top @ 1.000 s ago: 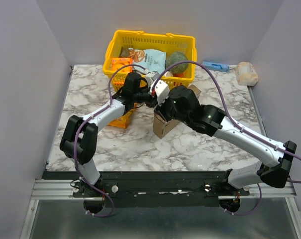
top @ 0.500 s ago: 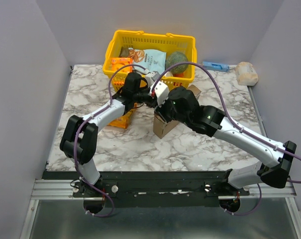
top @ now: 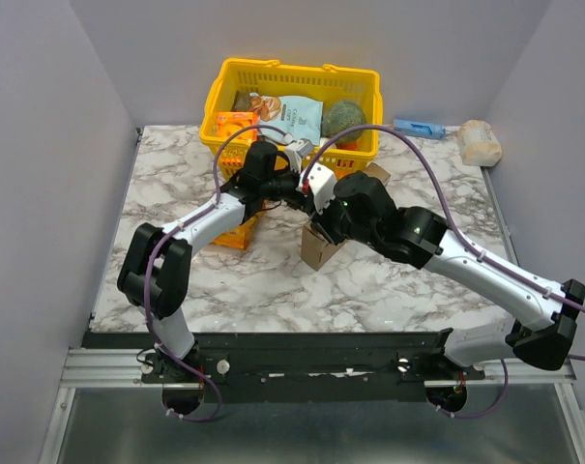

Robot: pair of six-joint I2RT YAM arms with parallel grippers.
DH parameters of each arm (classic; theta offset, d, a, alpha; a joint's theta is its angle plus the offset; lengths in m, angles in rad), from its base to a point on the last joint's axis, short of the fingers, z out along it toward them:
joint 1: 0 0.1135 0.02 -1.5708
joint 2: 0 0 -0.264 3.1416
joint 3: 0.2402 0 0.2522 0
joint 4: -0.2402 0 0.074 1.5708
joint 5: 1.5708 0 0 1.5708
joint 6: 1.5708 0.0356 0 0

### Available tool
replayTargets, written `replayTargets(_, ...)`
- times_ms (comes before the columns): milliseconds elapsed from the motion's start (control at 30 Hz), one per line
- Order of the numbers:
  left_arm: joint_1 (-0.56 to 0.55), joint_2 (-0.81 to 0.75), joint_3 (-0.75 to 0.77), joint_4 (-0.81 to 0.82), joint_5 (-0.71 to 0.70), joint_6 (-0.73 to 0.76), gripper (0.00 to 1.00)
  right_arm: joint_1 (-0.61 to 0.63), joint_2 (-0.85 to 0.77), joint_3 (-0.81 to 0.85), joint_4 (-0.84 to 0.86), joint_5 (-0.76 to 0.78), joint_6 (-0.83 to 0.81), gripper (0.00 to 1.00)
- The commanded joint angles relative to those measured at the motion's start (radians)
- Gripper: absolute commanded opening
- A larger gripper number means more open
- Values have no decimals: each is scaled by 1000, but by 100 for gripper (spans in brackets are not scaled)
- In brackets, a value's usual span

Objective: Unpack the express box

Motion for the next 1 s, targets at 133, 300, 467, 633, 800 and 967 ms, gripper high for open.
replayTargets(133,-5,81,-29,-148,-114,103,55,9,-46,7,-130,11,-1,0)
replayTargets(300,-5,89,-25,-149,-111,112,55,9,-54,3,-173,7,-16,0)
replayTargets(467,-8,98,-21,-149,-106,126,55,9,-53,12,-213,5,-39,0)
replayTargets(633,-12,104,-12,-153,-105,130,55,7,-54,20,-268,4,-55,0)
replayTargets(800,-14,109,-7,-159,-106,143,55,2,-62,38,-293,11,-73,0)
replayTargets(967,-15,111,-5,-168,-109,163,54,-2,-65,118,-391,1,-105,0)
